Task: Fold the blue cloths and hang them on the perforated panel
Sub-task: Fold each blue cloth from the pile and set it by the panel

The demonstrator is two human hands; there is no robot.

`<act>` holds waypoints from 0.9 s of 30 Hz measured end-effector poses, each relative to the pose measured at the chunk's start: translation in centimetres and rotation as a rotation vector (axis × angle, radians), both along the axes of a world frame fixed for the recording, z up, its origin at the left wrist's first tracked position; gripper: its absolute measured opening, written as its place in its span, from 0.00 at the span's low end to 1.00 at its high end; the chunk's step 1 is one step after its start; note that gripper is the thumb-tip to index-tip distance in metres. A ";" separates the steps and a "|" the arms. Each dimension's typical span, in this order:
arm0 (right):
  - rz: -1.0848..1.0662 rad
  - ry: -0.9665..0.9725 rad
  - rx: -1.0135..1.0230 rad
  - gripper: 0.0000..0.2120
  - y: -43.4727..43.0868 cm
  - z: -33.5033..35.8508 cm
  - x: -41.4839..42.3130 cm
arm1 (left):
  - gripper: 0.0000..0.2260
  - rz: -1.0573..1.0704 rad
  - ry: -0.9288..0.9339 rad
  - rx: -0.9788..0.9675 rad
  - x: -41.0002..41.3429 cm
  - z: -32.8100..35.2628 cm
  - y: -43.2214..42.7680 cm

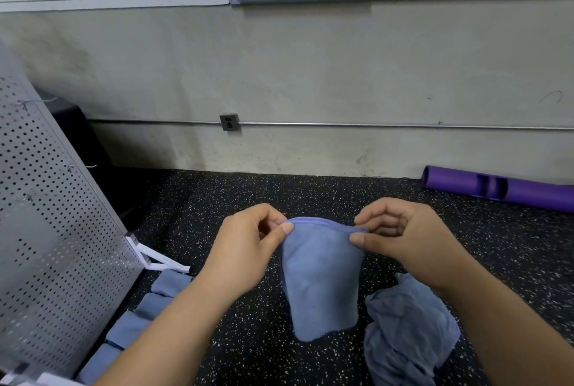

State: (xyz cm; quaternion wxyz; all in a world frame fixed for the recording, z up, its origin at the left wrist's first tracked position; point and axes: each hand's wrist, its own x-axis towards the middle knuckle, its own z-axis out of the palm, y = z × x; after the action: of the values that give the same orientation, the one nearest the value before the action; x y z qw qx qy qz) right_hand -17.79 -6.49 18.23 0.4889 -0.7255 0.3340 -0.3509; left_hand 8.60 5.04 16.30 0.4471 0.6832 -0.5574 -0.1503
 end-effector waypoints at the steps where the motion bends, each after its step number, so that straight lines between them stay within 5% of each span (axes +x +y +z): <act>1: -0.062 -0.016 -0.027 0.11 -0.1 -0.2 0.1 | 0.04 -0.025 0.028 -0.003 0.0 0.0 0.0; 4: -0.151 -0.012 -0.065 0.10 -0.4 -0.1 0.0 | 0.04 -0.123 0.092 -0.029 -0.3 0.5 0.1; 9: -0.080 0.028 -0.031 0.11 -0.2 -0.5 0.3 | 0.05 0.041 -0.266 0.128 0.1 -0.6 0.0; 13: -0.095 -0.065 0.023 0.11 -0.1 -0.5 0.6 | 0.05 0.057 -0.030 -0.041 -0.7 -0.1 0.0; 17: -0.140 -0.026 -0.048 0.10 -0.5 -0.6 0.6 | 0.05 0.105 -0.155 -0.005 -0.4 0.1 -0.1; 27: -0.225 -0.116 -0.061 0.08 -0.6 -0.6 1.6 | 0.06 0.151 0.011 -0.059 -0.2 -0.2 -1.0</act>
State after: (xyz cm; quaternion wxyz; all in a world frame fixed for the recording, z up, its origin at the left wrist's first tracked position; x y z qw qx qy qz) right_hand -16.17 -7.09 17.64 0.4426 -0.6765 0.3734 -0.4550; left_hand 8.45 4.01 16.12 0.4802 0.7089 -0.5061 -0.1034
